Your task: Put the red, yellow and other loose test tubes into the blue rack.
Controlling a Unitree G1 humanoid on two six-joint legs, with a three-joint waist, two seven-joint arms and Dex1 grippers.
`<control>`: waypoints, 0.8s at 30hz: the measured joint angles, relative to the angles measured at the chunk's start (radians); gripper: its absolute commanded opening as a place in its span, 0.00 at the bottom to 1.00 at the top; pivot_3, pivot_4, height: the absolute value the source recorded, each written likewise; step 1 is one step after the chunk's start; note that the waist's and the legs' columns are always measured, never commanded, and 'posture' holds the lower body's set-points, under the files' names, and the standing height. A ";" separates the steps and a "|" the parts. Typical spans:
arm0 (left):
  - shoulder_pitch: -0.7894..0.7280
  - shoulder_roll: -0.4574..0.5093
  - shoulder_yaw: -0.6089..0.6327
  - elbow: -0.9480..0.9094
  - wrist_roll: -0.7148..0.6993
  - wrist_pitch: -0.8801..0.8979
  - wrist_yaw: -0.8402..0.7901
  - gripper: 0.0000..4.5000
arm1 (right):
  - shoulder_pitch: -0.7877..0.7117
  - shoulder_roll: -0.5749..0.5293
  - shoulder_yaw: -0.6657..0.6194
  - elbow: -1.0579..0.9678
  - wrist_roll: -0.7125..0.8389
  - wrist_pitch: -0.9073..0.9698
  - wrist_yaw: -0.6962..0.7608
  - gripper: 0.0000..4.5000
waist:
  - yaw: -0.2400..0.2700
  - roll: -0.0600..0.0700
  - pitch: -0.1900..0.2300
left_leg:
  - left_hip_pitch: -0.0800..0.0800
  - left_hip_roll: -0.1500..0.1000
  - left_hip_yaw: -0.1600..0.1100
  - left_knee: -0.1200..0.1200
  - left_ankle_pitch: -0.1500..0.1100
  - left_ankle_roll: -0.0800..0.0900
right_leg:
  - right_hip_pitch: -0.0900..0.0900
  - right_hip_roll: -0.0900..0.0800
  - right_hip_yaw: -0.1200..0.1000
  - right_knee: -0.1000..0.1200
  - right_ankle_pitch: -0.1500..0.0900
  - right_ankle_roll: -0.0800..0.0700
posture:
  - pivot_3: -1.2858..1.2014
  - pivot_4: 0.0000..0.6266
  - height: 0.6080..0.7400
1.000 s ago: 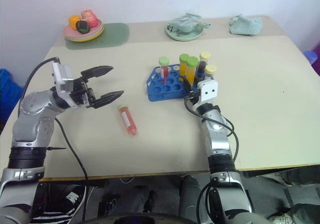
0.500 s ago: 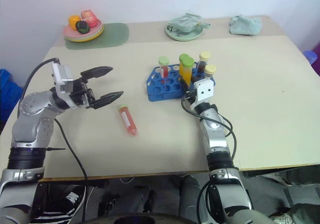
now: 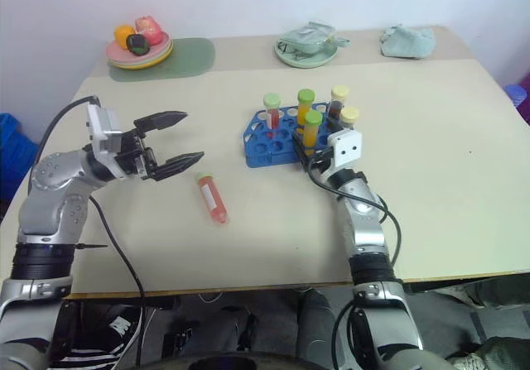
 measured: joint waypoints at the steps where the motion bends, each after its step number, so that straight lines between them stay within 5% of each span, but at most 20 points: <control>1: 0.013 0.007 0.001 -0.014 -0.001 0.004 0.000 1.00 | 0.022 -0.024 -0.007 -0.037 0.007 0.020 0.010 1.00 | 0.000 0.000 0.000 | 0.000 0.000 0.000 0.000 0.000 0.000 | 0.000 0.000 0.000 0.000 0.000 0.000 | 0.52 0.24 1.00; 8: 0.104 0.060 0.012 -0.119 0.003 0.065 0.045 1.00 | 0.197 -0.225 -0.073 -0.320 0.125 0.184 0.137 1.00 | 0.007 0.000 0.000 | 0.000 0.000 0.001 0.000 0.000 0.000 | 0.000 0.000 0.001 -0.001 0.000 0.000 | 0.52 0.24 1.00; 14: 0.159 0.135 0.011 -0.235 0.068 0.239 0.196 1.00 | 0.310 -0.426 -0.159 -0.532 0.401 0.403 0.351 1.00 | 0.017 0.001 0.001 | 0.001 0.000 0.002 0.000 0.000 0.001 | 0.001 0.000 0.003 -0.002 0.000 0.000 | 0.52 0.24 1.00; 19: 0.166 0.163 0.016 -0.422 0.085 0.587 0.430 1.00 | 0.204 -0.588 -0.196 -0.598 0.579 0.573 0.493 1.00 | 0.030 -0.001 0.001 | 0.002 0.000 0.003 0.000 -0.001 0.002 | 0.003 0.000 0.004 -0.002 0.000 0.000 | 0.52 0.24 1.00; 24: 0.072 0.160 0.016 -0.562 0.053 0.978 0.605 1.00 | 0.118 -0.602 -0.142 -0.584 0.590 0.620 0.584 1.00 | 0.040 -0.004 0.003 | 0.002 0.000 0.003 0.001 -0.001 0.002 | 0.003 0.000 0.003 -0.002 0.000 0.000 | 0.52 0.24 1.00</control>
